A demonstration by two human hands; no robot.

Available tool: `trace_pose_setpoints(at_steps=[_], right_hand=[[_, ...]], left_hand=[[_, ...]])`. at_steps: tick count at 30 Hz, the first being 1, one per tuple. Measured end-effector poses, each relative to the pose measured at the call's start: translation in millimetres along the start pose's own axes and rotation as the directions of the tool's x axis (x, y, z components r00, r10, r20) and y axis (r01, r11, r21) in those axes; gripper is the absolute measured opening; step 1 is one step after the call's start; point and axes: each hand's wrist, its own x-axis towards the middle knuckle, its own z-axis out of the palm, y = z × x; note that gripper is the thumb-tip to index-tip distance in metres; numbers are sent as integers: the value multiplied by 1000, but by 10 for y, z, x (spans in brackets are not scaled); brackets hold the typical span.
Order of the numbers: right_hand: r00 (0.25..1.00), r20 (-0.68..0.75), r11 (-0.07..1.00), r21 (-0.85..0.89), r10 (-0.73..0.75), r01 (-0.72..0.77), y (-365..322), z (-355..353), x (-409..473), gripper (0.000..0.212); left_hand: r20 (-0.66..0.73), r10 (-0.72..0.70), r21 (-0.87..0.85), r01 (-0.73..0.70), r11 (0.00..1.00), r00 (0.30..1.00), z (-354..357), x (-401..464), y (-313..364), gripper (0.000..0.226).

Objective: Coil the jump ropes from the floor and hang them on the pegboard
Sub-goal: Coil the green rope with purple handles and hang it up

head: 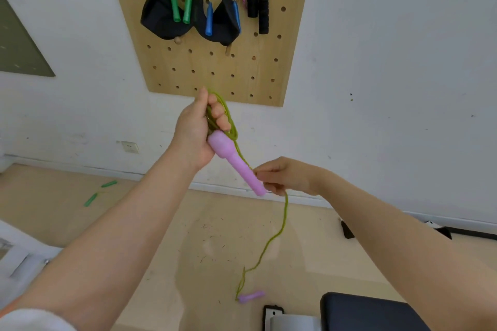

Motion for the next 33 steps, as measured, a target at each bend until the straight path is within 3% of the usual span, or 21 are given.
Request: trace_pose_setpoints(at_steps=[2,4,7,10,12,14,17,21,23,25,29,31,33], right_hand=[[999,-22,960,-279,-26,19,-154,-42,4,23],[998,25,837,-543,-63,67,-321,-39,5,24],[992,82,755,-643,-101,130,-540,36,-21,28],[991,39,713,-691,-126,118,-577,113,15,28],[997,-51,683,-730,-63,6,-540,105,21,32],[999,-35,664,-747,12,-34,-500,76,-13,33],[987,153,677,-732,43,84,-577,108,-116,31],[965,237,677,-693,-111,248,-860,117,-181,35],[964,169,678,-686,-207,266,-954,37,-188,24],[943,-27,726,-646,-330,236,-960,-73,-180,19],[803,-432,836,-530,-411,143,-794,-168,-93,32],[758,-494,851,-503,-426,151,-725,-157,-43,28],[781,-465,844,-518,-417,143,-668,-144,-7,25]], left_hand=[[-44,33,265,-20,964,999,-57,-1,-85,35],[24,18,487,-28,873,1000,-99,-18,-155,29],[125,-56,664,-42,747,991,-103,-70,-285,22],[95,-57,625,-15,780,994,-78,-91,-349,25],[24,-58,520,37,853,998,-86,-79,-325,30],[-36,-55,413,65,909,998,-125,-62,-298,33],[-45,-48,370,62,927,998,-134,-75,-305,31],[-7,-86,569,74,819,996,-76,-182,-392,39],[51,-94,631,41,775,994,-86,-250,-405,34],[124,-161,580,61,812,979,-95,-310,-414,34],[104,-227,420,164,893,968,-80,-352,-425,41],[67,-228,313,196,929,971,-73,-348,-418,43],[57,-224,245,204,948,973,-74,-326,-411,44]])
